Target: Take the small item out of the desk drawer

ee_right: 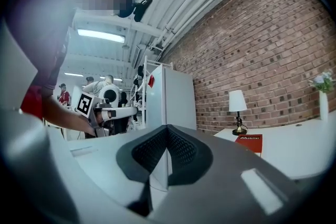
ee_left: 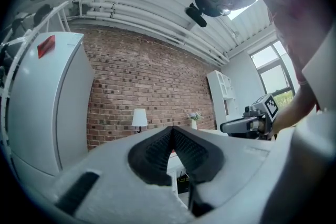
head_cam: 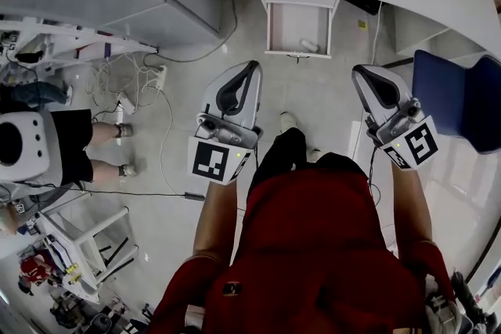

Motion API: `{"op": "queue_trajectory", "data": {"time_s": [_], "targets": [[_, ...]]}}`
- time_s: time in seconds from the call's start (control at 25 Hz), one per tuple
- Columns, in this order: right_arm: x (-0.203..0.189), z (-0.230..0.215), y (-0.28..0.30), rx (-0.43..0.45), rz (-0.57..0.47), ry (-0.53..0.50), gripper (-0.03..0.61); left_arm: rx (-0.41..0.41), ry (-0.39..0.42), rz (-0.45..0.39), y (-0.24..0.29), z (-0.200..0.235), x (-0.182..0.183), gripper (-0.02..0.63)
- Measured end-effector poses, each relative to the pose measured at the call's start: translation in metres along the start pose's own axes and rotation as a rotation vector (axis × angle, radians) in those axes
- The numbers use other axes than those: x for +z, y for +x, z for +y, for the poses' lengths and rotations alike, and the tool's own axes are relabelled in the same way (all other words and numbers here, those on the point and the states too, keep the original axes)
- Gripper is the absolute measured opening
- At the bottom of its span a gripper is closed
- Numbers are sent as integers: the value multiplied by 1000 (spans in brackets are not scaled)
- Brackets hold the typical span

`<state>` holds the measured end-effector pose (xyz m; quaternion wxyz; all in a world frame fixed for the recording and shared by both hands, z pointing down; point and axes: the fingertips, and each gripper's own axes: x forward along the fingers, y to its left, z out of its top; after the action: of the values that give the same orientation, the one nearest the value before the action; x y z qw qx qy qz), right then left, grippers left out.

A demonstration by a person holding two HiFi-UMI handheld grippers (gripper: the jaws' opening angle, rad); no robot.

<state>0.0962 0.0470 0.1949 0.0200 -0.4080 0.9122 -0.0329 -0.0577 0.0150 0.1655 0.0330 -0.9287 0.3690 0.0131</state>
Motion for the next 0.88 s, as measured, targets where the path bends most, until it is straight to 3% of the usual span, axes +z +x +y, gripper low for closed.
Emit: {"op": "queue_trajectory", "data": {"time_s": [0.4, 0.88], "targets": [[-37, -29, 75, -31, 96, -33, 12, -52, -52, 9, 34, 66, -43, 3], [-116, -71, 129, 26, 269, -89, 12, -73, -65, 68, 72, 93, -112, 3]]}}
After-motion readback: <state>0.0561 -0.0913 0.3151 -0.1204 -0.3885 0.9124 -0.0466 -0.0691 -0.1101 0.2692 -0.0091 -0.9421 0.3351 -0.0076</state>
